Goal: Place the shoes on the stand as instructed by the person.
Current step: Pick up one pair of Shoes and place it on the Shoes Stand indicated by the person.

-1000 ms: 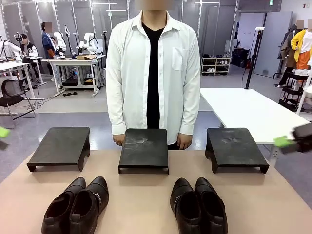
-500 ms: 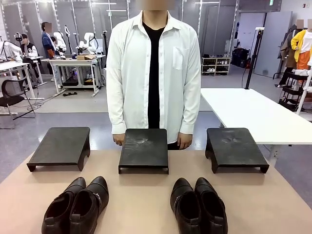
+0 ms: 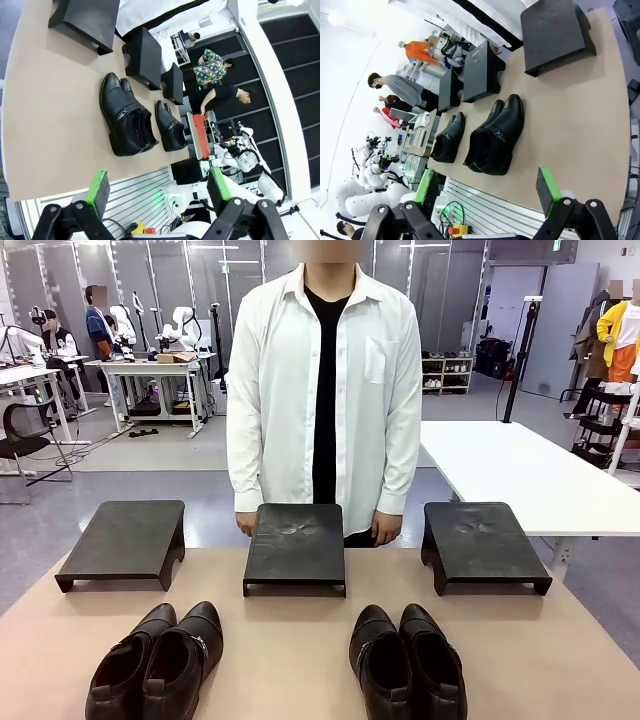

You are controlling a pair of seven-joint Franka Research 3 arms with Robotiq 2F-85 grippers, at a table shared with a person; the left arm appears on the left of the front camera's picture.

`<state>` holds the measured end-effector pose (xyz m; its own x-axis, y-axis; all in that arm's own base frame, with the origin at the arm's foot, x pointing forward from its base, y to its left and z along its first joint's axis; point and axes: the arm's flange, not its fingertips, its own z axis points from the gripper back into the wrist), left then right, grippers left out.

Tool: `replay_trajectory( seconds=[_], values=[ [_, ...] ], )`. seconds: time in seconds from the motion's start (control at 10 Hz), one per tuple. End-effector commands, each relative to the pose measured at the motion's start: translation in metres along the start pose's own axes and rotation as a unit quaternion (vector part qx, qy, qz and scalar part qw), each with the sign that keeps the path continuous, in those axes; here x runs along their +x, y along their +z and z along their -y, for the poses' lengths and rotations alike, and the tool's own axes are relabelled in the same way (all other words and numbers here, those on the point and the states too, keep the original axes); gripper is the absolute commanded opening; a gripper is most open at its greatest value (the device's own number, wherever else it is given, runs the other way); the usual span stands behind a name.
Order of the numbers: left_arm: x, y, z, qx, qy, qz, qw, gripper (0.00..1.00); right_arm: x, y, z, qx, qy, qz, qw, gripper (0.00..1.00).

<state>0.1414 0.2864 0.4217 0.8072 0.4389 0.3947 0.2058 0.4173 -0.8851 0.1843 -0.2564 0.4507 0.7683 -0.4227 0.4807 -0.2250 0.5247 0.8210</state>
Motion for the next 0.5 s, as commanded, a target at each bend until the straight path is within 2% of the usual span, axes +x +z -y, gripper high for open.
replay_trajectory(
  seconds=[0.0, 0.4],
  values=[
    [-0.0020, 0.0004, 0.0002, -0.006, -0.005, -0.003, 1.000, 1.00, -0.0073, 0.0096, 0.0012, 0.003, 0.006, 0.005, 1.000, 1.00],
    [-0.0020, 0.0004, 0.0002, -0.006, -0.005, -0.003, 1.000, 1.00, -0.0073, 0.0096, 0.0012, 0.003, 0.006, 0.005, 1.000, 1.00]
  ],
)
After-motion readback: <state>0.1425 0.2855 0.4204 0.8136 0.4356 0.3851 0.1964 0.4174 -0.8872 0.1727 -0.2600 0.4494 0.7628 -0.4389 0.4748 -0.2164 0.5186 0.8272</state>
